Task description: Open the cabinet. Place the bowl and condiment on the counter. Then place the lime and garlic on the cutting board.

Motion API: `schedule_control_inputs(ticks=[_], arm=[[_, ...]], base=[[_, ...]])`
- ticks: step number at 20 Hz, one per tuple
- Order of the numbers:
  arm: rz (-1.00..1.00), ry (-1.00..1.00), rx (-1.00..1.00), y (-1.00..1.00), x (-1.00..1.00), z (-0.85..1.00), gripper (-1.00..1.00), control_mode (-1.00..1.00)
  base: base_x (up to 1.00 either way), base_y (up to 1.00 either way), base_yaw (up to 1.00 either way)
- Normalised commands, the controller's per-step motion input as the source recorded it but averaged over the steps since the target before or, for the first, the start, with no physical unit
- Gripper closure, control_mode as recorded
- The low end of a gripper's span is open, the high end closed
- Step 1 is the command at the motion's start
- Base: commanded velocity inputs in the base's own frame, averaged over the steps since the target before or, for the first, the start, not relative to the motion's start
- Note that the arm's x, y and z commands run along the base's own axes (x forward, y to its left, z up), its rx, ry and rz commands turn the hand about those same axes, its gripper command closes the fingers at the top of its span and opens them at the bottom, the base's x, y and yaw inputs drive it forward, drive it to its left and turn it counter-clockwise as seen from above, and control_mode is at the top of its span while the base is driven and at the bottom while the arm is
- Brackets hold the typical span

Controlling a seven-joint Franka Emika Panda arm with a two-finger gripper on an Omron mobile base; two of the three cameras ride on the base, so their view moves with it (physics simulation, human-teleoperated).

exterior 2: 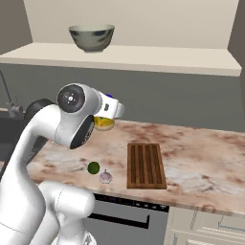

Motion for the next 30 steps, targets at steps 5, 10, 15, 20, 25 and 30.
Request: schedule_control_inputs(ticks=[5, 10, 15, 20, 25, 30], arm=[[0.07, 0.01, 0.0, 0.57, 0.82, -0.93, 1.0, -1.0], [0.05, 0.0, 0.01, 0.43, 0.94, -0.6, 1.0, -1.0], [0.04, 0.0, 0.0, 0.42, 0.75, -0.51, 1.0, -1.0], [0.05, 0.05, 0.0, 0.3, 0.35, -0.33, 1.0, -1.0], [0.09, 0.17, 0.0, 0.23, 0.06, -0.19, 1.0, -1.0], [0.12, 0.16, 0.0, 0.3, 0.13, -0.11, 1.0, -1.0]], base=[[0.0, 0.0, 0.0], [0.0, 0.0, 0.0], [0.0, 0.0, 0.0], [0.0, 0.0, 0.0], [0.0, 0.0, 0.0], [0.0, 0.0, 0.0]])
